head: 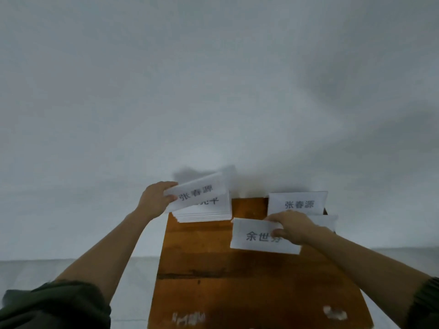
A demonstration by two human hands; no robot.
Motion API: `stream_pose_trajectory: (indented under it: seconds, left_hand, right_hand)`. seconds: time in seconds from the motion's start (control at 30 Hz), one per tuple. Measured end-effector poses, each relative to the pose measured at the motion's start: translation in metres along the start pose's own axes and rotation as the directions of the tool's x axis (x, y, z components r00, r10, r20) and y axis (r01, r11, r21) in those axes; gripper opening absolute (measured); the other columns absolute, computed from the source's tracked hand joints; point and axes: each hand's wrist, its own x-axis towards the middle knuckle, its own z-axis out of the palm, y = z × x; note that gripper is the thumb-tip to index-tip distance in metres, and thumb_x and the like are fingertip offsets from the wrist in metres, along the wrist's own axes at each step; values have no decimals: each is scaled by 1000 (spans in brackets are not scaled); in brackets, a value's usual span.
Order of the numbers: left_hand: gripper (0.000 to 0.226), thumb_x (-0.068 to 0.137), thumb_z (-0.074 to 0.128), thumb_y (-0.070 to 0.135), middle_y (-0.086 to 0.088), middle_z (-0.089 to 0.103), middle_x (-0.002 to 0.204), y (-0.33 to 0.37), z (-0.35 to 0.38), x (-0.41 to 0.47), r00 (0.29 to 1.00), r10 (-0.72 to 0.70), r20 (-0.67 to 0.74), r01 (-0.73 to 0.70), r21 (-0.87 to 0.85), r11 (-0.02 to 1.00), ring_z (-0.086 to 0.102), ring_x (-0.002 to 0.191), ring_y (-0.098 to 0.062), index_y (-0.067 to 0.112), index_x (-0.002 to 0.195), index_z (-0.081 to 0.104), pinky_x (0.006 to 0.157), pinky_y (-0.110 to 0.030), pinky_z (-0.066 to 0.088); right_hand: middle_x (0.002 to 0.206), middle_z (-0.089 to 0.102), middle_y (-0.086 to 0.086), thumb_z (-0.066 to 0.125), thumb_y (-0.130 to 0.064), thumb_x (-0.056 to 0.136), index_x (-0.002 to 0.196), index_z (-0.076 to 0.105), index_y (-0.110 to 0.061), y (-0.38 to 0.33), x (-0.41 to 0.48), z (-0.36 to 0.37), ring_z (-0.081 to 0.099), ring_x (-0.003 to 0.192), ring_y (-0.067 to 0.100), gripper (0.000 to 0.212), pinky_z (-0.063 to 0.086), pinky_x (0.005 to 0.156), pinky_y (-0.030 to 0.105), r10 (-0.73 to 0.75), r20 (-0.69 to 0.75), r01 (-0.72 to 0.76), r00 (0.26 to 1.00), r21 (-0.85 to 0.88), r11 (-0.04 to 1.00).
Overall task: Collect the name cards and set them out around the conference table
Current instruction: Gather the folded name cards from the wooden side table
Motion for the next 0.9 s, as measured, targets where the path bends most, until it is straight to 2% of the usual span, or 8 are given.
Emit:
stream_pose_trajectory:
  seconds: [0.1, 0.2, 0.37, 0.47, 0.6, 0.7, 0.77, 0.9]
  left_hand:
    - [44, 89, 66, 21, -7, 58, 134, -8, 2, 27, 994, 66, 89, -69, 25, 997, 52, 121, -26, 17, 132, 58, 102, -39, 40]
    - [44, 88, 66, 22, -4, 58, 134, -15, 7, 49, 969, 139, 202, -156, 71, 985, 53, 119, -23, 19, 131, 58, 99, -36, 41]
    - [42, 89, 65, 25, -3, 60, 131, -20, 18, 73, 924, 179, 339, -220, 85, 972, 54, 117, -21, 20, 130, 58, 98, -38, 44]
    - [42, 89, 65, 24, -4, 60, 131, -23, 22, 82, 912, 192, 364, -233, 74, 970, 54, 116, -21, 19, 131, 57, 95, -35, 44]
    - [43, 86, 69, 26, -4, 61, 126, -28, 25, 86, 917, 199, 344, -214, 4, 977, 56, 113, -21, 18, 127, 60, 89, -29, 44]
    - [58, 83, 72, 31, -4, 52, 137, -33, 26, 78, 962, 107, 253, -74, -135, 988, 49, 125, -23, 17, 136, 52, 101, -33, 40]
    - [63, 85, 70, 35, -6, 50, 138, -40, 25, 71, 983, -22, 182, 82, -333, 939, 49, 123, -25, 16, 140, 47, 101, -37, 42]
    - [38, 98, 52, 26, -15, 60, 125, -51, 31, 54, 921, -294, 255, 387, -687, 615, 59, 106, -28, 6, 129, 53, 91, -40, 51]
  right_hand:
    - [119, 65, -7, 60, -46, 90, 133, 52, -42, -13, 6, 2, 59, 104, 15, 44, 49, 87, 34, 62, 7, -62, 998, 9, 998]
    - [115, 65, -10, 61, -45, 90, 132, 52, -42, -21, 7, 9, 57, 94, 9, 44, 45, 75, 28, 109, 7, -109, 994, 68, 992]
    - [111, 63, -15, 63, -45, 88, 128, 55, -44, -26, 2, 12, 49, 90, 4, 41, 40, 72, 26, 175, -15, -173, 984, 117, 978]
    - [103, 58, -19, 63, -44, 88, 130, 55, -43, -31, 1, -1, 50, 89, 4, 42, 40, 72, 25, 203, -10, -199, 979, 136, 970]
    - [110, 64, -17, 64, -42, 89, 128, 58, -41, -51, 6, -44, 54, 89, 5, 39, 44, 75, 27, 152, -31, -146, 988, 146, 978]
    - [116, 67, -11, 64, -41, 90, 127, 61, -34, -72, 10, -85, 59, 92, 10, 38, 50, 80, 33, 79, -85, -61, 993, 190, 980]
    - [118, 67, -10, 63, -42, 90, 131, 58, -35, -88, 19, -107, 56, 90, 10, 42, 48, 79, 32, 41, -137, -16, 990, 183, 983]
    - [120, 66, -8, 59, -44, 92, 135, 52, -40, -122, 54, -129, 51, 84, 7, 43, 42, 73, 31, -28, -179, 43, 983, 81, 996]
